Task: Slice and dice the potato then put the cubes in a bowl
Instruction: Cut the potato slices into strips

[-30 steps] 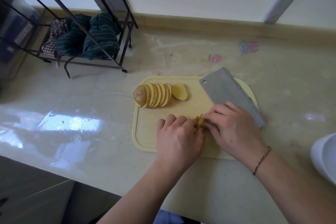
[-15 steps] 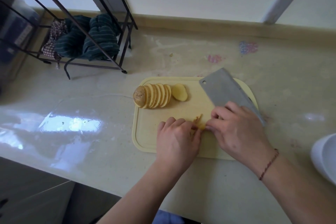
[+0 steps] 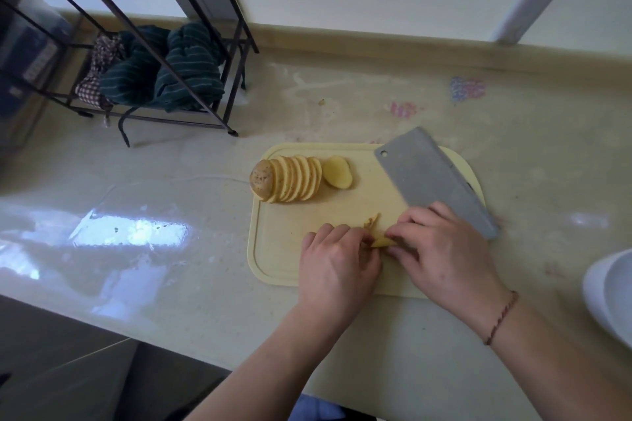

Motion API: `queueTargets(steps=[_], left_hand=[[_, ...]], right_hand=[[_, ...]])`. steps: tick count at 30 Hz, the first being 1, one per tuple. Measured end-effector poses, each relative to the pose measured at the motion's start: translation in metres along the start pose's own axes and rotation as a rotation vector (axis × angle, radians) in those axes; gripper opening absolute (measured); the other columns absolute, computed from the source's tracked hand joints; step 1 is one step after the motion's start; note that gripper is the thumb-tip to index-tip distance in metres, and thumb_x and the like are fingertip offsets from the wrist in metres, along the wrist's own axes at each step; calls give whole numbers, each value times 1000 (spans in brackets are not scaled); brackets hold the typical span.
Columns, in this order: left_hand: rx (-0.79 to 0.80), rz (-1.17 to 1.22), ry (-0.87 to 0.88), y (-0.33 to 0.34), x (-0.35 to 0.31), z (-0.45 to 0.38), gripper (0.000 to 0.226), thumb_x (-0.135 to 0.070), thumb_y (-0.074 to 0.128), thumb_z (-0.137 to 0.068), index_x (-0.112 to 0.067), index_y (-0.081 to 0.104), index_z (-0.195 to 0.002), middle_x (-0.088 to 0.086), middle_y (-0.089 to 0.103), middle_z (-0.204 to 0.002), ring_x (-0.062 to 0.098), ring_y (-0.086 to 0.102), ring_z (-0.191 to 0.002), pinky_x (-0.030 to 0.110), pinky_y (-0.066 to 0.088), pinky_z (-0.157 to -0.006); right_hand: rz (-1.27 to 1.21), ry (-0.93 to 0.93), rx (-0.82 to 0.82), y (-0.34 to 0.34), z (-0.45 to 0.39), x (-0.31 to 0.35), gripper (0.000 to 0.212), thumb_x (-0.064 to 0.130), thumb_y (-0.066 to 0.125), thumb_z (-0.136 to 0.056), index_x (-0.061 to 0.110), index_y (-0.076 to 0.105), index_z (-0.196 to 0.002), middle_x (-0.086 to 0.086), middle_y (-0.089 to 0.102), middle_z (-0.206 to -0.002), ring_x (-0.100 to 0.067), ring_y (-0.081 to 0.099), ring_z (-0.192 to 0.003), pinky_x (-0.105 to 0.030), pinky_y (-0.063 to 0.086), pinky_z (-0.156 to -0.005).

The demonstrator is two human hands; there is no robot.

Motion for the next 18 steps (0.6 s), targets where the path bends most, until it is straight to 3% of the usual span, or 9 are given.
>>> queueTargets(steps=[6, 11, 18], left_hand=[[-35, 7, 16, -1, -1, 2, 21, -40, 56, -76, -24, 69, -78, -8, 61, -68, 21, 57, -66, 33, 43, -62], [-46, 2, 44, -2, -1, 4, 19, -38, 57, -78, -24, 69, -81, -8, 61, -70, 20, 57, -68, 33, 41, -62], [-19, -10, 61, -1, 5, 6, 22, -36, 57, -79, -22, 70, -89, -7, 63, -77, 23, 58, -72, 36, 44, -64]], right_hand=[[53, -54, -58, -5, 3, 7, 25, 41, 52, -87, 27, 73, -83, 13, 59, -81, -16, 43, -76, -31, 42, -58], [18, -13, -92, -7, 5, 5, 9, 33, 68, -81, 27, 73, -83, 12, 62, -82, -16, 45, -78, -32, 44, -59], [-79, -26, -103, -2, 10, 10, 16, 27, 73, -74, 23, 72, -89, 12, 70, -82, -15, 53, -80, -35, 51, -66]])
Point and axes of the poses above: each hand's wrist, its own z-axis away from the middle knuckle, its own y-axis out of the palm, x = y × z, the point moved 8 cm from there along -z, towards the middle knuckle
